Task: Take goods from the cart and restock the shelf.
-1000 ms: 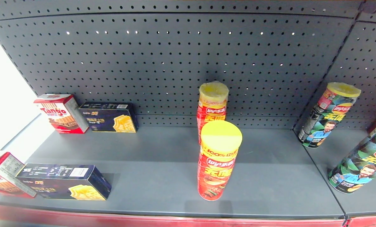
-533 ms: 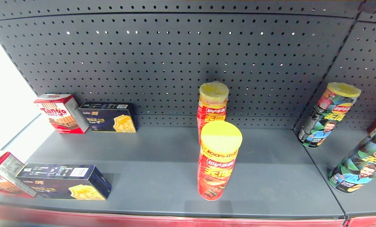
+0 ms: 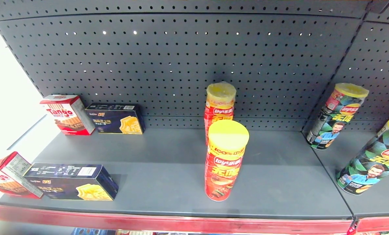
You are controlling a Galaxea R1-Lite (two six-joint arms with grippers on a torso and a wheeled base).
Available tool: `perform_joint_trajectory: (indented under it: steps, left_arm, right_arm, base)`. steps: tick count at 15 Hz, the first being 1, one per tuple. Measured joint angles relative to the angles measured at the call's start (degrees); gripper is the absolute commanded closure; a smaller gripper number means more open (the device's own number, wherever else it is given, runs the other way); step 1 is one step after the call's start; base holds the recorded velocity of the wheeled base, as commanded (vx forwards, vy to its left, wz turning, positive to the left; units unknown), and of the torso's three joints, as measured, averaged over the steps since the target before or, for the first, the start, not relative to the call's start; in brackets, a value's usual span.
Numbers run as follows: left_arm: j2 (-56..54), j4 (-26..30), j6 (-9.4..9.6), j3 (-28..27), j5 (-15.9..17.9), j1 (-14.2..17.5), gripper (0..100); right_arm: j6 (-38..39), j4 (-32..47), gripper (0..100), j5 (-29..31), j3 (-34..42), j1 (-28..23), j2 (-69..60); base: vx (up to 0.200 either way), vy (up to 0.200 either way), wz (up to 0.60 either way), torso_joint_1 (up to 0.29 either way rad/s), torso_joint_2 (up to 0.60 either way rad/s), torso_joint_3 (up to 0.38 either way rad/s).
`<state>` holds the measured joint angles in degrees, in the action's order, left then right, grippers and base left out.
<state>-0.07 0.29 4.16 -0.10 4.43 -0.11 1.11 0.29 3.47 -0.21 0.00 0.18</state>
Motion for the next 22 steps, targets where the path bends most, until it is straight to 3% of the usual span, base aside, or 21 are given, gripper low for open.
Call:
perform_joint_trajectory:
  steps: [11, 22]
  left_arm:
    - [0.0, 0.04, -0.68, 0.0, -0.11, 0.0, 0]
    - [0.0, 0.04, -0.66, 0.0, -0.29, 0.01, 0]
  right_arm:
    - [0.01, -0.05, 0, 0.02, 0.02, 0.0, -0.02]
    - [0.0, -0.05, 0, 0.0, 0.02, 0.0, -0.02]
  base:
    - [0.0, -0.018, 0.0, 0.001, 0.0, 0.0]
    - [-0.073, 0.0, 0.0, 0.003, 0.0, 0.002]
